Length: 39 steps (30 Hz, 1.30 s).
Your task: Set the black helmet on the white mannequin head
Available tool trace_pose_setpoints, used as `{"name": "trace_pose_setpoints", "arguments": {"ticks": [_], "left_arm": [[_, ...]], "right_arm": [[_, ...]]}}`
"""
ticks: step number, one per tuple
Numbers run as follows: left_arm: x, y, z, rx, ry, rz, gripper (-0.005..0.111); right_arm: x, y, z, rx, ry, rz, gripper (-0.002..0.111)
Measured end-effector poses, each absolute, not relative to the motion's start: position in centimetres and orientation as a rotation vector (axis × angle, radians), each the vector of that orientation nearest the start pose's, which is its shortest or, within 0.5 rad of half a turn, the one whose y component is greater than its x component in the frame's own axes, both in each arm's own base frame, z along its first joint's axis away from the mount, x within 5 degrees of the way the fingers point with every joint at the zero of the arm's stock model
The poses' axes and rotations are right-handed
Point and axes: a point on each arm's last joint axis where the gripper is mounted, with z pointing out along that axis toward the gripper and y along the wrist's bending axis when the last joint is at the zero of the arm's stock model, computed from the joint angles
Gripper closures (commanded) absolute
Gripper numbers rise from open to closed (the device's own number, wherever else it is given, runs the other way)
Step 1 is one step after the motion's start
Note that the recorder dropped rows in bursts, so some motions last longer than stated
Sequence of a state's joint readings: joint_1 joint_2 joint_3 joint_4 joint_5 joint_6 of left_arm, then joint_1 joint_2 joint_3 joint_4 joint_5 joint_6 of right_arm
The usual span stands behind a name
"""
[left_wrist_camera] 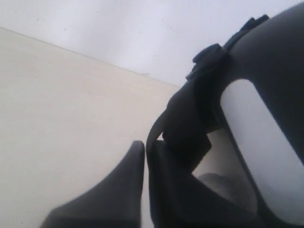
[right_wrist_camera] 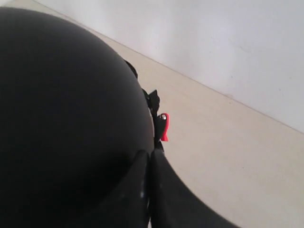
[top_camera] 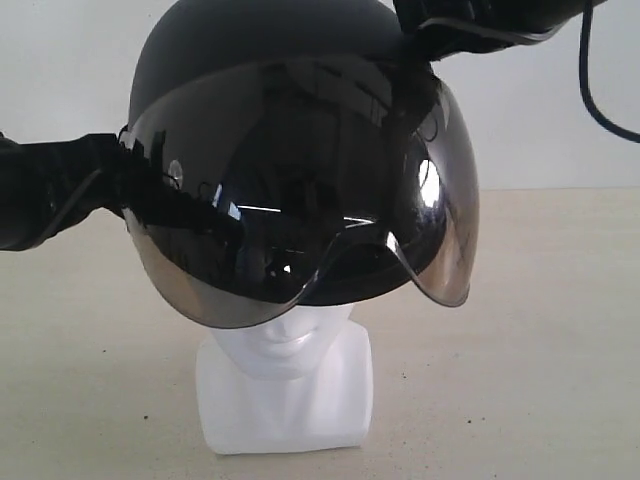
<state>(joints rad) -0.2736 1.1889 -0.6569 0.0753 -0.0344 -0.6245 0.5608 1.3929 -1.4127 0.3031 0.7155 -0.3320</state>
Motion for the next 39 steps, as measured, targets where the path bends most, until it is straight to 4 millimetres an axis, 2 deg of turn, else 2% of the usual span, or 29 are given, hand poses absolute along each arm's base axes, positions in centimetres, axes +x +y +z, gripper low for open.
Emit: {"name": "trace_pose_setpoints", "arguments": {"ticks": [6,24,39], "left_arm": [[24.7,-6.3,27.8,-0.321,1.973,-0.538,0.102],[25.5,-5.0,27.8,-0.335,1.944,-0.488,0.102],[27.0,-5.2,26.9,-0.417,1.917,-0.544,0.102]], "right_arm": [[24.7,17.5,41.1,-0.804,2.028,0.447,0.108],[24.9,17.5,41.4,-0.777,1.993,0.443,0.108],[25.0,17.5,41.6,-0.768,1.979,0.445,0.108]]}}
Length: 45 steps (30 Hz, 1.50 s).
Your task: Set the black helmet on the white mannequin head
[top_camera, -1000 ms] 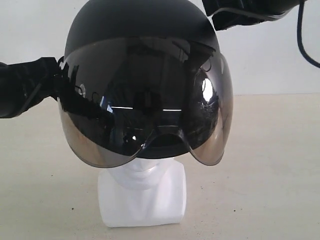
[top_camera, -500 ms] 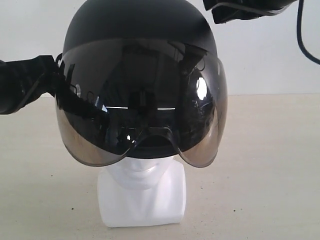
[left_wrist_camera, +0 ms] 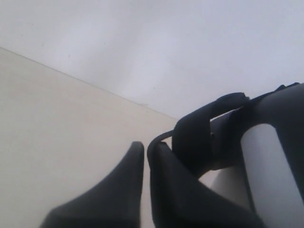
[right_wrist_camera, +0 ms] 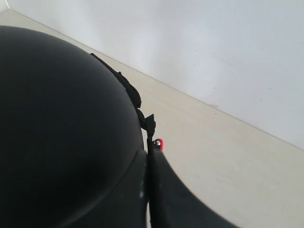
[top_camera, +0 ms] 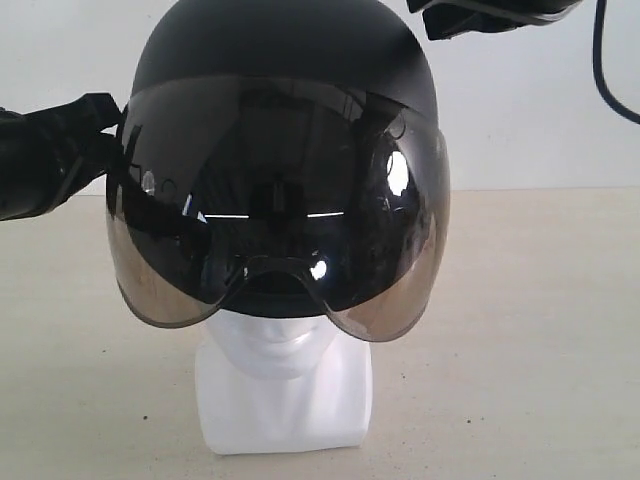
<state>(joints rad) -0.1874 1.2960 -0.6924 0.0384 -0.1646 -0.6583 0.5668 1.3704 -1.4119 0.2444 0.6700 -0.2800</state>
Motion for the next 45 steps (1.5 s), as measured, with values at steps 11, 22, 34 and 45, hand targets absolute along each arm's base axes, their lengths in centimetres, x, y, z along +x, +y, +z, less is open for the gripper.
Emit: {"name": "trace_pose_setpoints", "arguments": {"ticks": [11,22,34,45], "left_arm": [[27.1,-5.2,26.7,-0.425,1.923,-0.543,0.102],[26.7,-5.0,27.0,-0.434,1.945,-0.536,0.102],[26.4,-5.0,27.0,-0.440,1.964,-0.529,0.102],[26.4,-5.0,27.0,-0.441,1.964,-0.529,0.102]], "right_arm": [[25.0,17.6,41.8,-0.763,1.967,0.451,0.108],[23.1,17.5,47.2,-0.815,1.829,0.565,0.108],[22.9,19.9,46.5,-0.993,1.776,0.788,0.108],[25.0,21.4,44.5,-1.001,1.808,0.825,0.108]]}}
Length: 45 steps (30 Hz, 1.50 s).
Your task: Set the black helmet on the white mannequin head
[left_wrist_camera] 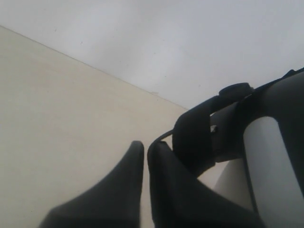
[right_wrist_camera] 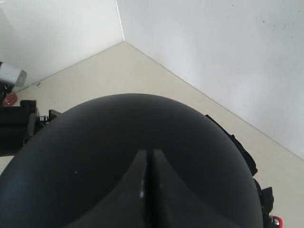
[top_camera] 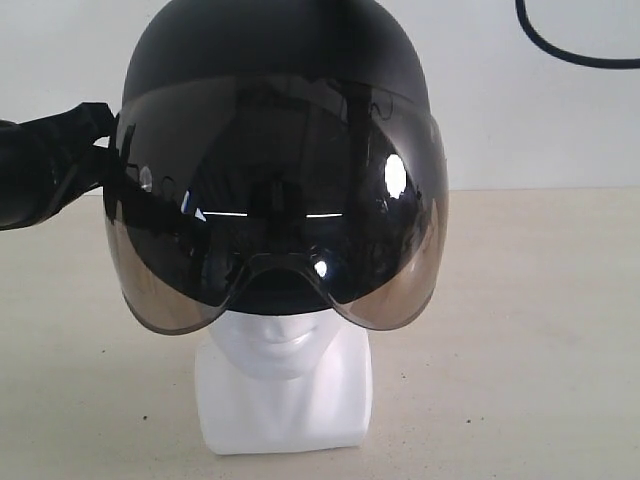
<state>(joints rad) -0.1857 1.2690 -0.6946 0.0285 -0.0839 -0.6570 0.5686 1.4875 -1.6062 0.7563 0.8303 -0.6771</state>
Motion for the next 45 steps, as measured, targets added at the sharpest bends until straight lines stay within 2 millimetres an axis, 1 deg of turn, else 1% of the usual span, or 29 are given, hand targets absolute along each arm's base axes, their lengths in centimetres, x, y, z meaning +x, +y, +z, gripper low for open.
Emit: {"name": "trace_pose_setpoints", "arguments": {"ticks": [11,19,23,27,28,30,33,34,39,45], "left_arm": [[26.4,-5.0,27.1,-0.443,1.981,-0.521,0.102],[26.7,-5.0,28.7,-0.401,2.093,-0.456,0.102],[26.5,-5.1,28.8,-0.374,2.171,-0.481,0.102],[26.5,-5.2,28.9,-0.354,2.183,-0.489,0.102],[26.4,-5.2,28.9,-0.354,2.189,-0.489,0.100],[26.4,-5.2,28.8,-0.354,2.196,-0.491,0.088],[26.4,-5.2,28.7,-0.330,2.209,-0.476,0.057],[26.4,-5.2,28.6,-0.315,2.216,-0.464,0.054],[26.2,-4.9,28.4,-0.287,2.242,-0.442,0.055],[24.8,-4.8,29.2,-0.225,2.243,-0.421,0.055]], "right_arm": [[25.1,21.6,44.5,-0.993,1.805,0.833,0.108],[25.1,21.6,44.5,-1.004,1.800,0.825,0.108],[25.1,21.6,44.5,-1.014,1.796,0.823,0.108],[25.1,21.6,44.5,-1.016,1.797,0.823,0.108],[25.1,21.6,44.5,-1.016,1.797,0.823,0.108],[25.1,21.6,44.5,-1.016,1.797,0.823,0.108],[25.1,21.6,44.5,-1.014,1.796,0.828,0.108],[25.1,21.6,44.6,-1.012,1.794,0.830,0.108],[25.1,21.6,44.6,-1.006,1.790,0.833,0.108],[25.1,21.5,44.6,-1.012,1.791,0.818,0.108]]}}
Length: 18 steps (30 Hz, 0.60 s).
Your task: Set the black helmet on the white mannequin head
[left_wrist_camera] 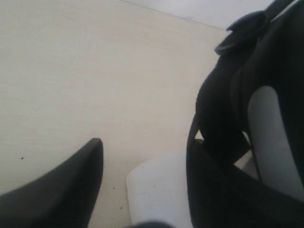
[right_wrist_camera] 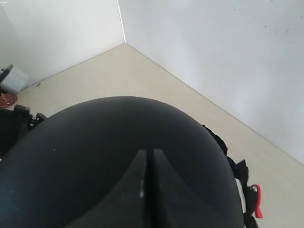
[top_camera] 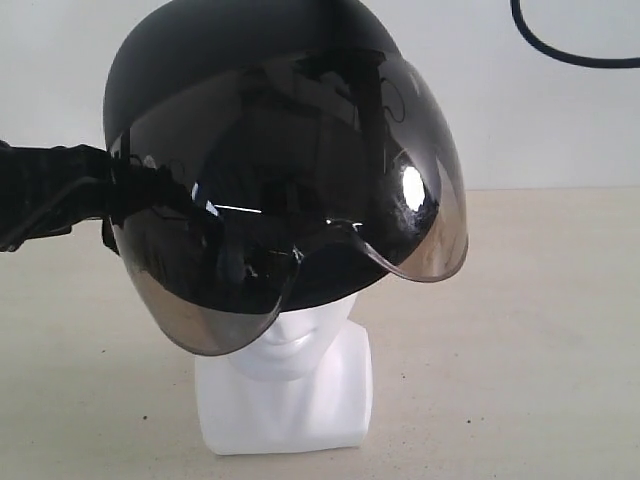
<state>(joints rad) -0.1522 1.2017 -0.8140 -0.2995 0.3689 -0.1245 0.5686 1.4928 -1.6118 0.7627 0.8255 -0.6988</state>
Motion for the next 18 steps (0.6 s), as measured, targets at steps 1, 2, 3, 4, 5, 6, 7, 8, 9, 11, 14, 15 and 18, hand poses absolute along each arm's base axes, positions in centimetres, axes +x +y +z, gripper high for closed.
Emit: {"name": "trace_pose_setpoints", "arguments": {"ticks": [1,2,3,4,5,6,7,8,9,11,14,15,18], "left_arm": [[24.5,-4.7,29.4,-0.215,2.237,-0.419,0.055],[24.2,-4.7,29.7,-0.206,2.232,-0.420,0.055],[23.9,-4.7,29.9,-0.197,2.229,-0.416,0.055],[23.6,-4.6,30.3,-0.191,2.219,-0.418,0.055],[23.4,-4.6,30.5,-0.187,2.206,-0.420,0.055],[23.2,-4.6,30.7,-0.183,2.197,-0.420,0.055],[22.9,-4.5,31.1,-0.179,2.184,-0.421,0.055],[22.7,-4.5,31.3,-0.177,2.174,-0.423,0.055],[22.6,-4.5,31.4,-0.176,2.169,-0.424,0.055],[22.3,-4.5,31.7,-0.173,2.161,-0.426,0.055],[22.1,-4.5,31.9,-0.171,2.160,-0.429,0.055],[22.1,-4.4,31.9,-0.170,2.157,-0.429,0.055],[21.7,-4.4,32.3,-0.145,2.140,-0.419,0.057]], "right_arm": [[25.1,21.5,44.6,-1.013,1.791,0.816,0.108],[25.2,21.5,44.5,-1.016,1.794,0.812,0.108],[25.2,21.5,44.5,-1.017,1.794,0.810,0.108],[25.2,21.5,44.5,-1.017,1.794,0.810,0.108],[25.2,21.5,44.5,-1.018,1.794,0.808,0.108],[25.2,21.5,44.5,-1.018,1.794,0.808,0.108],[25.2,21.5,44.5,-1.018,1.794,0.806,0.108],[25.2,21.5,44.5,-1.018,1.794,0.806,0.108],[25.2,21.5,44.5,-1.018,1.794,0.806,0.108],[25.2,21.5,44.4,-1.018,1.795,0.806,0.108],[25.2,21.6,44.4,-1.019,1.797,0.807,0.108],[25.2,21.6,44.4,-1.019,1.797,0.807,0.108],[25.3,21.6,44.4,-1.018,1.797,0.803,0.108]]}}
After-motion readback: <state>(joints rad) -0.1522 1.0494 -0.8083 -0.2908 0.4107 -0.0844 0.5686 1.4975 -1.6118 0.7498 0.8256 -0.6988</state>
